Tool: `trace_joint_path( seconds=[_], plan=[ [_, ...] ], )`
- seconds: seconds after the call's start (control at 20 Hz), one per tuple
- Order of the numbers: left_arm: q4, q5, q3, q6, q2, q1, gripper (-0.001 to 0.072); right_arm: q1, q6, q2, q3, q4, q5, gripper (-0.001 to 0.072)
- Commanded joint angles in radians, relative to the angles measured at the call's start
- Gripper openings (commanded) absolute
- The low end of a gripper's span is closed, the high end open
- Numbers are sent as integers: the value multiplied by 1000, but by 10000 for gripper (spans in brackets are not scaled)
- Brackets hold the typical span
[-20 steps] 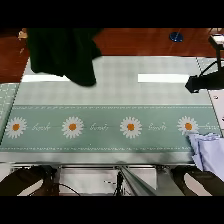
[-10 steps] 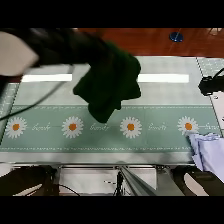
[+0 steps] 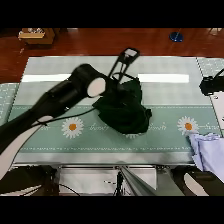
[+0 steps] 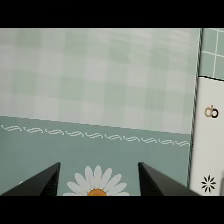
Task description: Fold the shirts.
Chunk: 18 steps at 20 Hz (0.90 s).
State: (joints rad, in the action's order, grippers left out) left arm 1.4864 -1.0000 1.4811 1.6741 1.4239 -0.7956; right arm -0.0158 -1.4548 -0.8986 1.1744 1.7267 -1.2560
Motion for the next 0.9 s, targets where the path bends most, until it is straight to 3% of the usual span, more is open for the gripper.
trace_joint_path(
  seconds=[0.0,0.1,0.2,0.25,0.4,0.45,0.5,0.85],
  plan=[
    [158,-129,31,-34,-69,140,541,0,0,0,-1,0,1,550],
    [155,-205,17,-99,-128,291,541,0,0,-1,-6,0,2,552],
    [47,-283,-34,-172,-156,449,540,0,0,0,-32,0,10,574],
    [-59,-315,-78,-223,-159,528,540,0,5,0,-55,-5,14,623],
    [-391,-309,-252,-322,-153,711,560,0,47,0,-154,-68,32,623],
    [-478,-293,-311,-332,-145,756,647,0,47,0,-186,-78,38,623],
    [-536,-288,-357,-336,-131,785,682,0,47,0,-216,-86,45,623],
    [-798,-217,-438,-436,73,779,682,0,42,0,-273,-167,70,621]
  ],
)
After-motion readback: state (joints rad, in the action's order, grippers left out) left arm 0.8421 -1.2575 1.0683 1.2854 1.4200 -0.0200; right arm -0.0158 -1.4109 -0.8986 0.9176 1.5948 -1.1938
